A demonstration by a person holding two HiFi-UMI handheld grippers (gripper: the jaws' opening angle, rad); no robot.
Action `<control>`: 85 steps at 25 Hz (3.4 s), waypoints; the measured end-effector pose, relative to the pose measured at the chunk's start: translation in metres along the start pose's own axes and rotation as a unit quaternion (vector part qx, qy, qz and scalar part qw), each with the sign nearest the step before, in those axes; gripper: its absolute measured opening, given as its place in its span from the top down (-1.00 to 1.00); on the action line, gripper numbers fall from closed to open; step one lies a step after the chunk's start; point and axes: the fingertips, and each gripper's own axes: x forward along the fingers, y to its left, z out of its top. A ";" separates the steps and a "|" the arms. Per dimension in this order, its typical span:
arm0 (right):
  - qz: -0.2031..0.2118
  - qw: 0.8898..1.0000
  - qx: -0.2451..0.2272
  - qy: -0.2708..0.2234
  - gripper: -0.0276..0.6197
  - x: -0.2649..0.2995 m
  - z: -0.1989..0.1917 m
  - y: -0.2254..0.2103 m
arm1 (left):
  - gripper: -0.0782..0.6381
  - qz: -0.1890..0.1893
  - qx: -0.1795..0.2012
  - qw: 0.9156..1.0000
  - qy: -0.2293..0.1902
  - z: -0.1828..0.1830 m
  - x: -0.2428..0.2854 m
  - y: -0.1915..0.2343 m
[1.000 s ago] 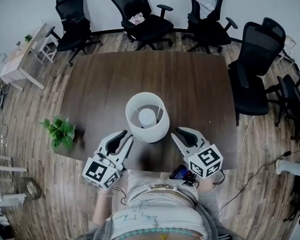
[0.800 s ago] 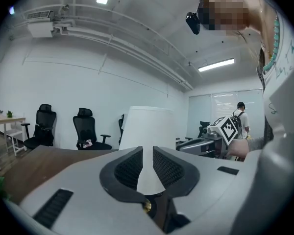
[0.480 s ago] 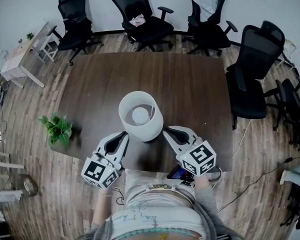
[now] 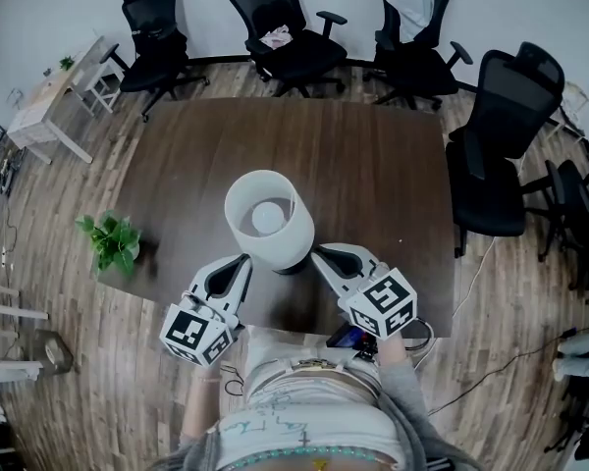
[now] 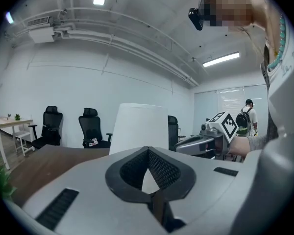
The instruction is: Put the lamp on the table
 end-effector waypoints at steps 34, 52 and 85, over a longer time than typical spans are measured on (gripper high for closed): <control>-0.061 0.998 -0.002 0.012 0.81 0.009 0.004 0.016 | 0.75 -0.066 -0.004 0.997 0.034 -0.014 -0.020 -0.003; -0.132 0.991 0.013 0.010 0.81 0.026 -0.007 0.077 | 0.75 -0.137 0.009 0.990 0.034 -0.018 -0.057 0.000; -0.162 0.986 0.021 -0.001 0.81 -0.050 -0.021 0.118 | 0.75 -0.160 -0.007 0.987 0.030 -0.026 -0.083 -0.067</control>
